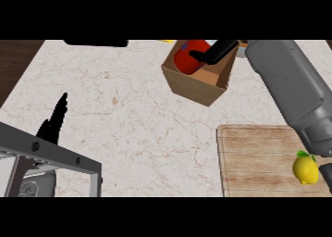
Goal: Pick the can from the cutting board and place it in the cardboard box
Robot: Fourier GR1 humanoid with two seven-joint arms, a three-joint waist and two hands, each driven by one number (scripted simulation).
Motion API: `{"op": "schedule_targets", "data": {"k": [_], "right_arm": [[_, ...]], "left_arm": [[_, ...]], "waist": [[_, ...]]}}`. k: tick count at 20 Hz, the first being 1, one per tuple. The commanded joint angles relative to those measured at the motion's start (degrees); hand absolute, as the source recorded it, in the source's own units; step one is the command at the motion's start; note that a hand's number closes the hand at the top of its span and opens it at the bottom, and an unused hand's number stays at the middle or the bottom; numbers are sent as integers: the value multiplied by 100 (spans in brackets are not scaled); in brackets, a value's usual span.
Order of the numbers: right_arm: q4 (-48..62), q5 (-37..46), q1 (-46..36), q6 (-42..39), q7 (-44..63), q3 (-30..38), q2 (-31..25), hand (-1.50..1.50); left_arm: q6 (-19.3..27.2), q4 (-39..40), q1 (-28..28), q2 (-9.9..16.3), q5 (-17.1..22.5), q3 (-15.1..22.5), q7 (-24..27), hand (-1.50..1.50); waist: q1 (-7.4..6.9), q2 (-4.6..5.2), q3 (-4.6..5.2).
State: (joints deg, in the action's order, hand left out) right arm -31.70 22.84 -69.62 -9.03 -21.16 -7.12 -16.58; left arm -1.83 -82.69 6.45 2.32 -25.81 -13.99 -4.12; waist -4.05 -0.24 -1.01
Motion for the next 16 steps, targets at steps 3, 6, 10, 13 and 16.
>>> {"op": "schedule_targets", "data": {"k": [3,6,10,13,16], "right_arm": [[927,289,-495,554,170,-31,646,150],[1201,555,-616,903,327,-164,804,150],[1740,396,-691,1038,747,80,1079,-150],[2012,276,-620,953,677,234,1132,-150],[2109,224,-714,1003,545,322,1274,-150]], "left_arm": [[-116,-156,272,546,-87,-207,-173,0],[-84,56,87,545,-63,-287,126,0],[-166,128,243,653,-8,-355,147,0],[-192,-103,387,547,-43,-240,-101,0],[-132,81,344,542,-87,-200,83,0]], "waist": [[-50,158,101],[-7,151,106],[-149,225,108],[-157,226,99],[-184,252,101]]}}
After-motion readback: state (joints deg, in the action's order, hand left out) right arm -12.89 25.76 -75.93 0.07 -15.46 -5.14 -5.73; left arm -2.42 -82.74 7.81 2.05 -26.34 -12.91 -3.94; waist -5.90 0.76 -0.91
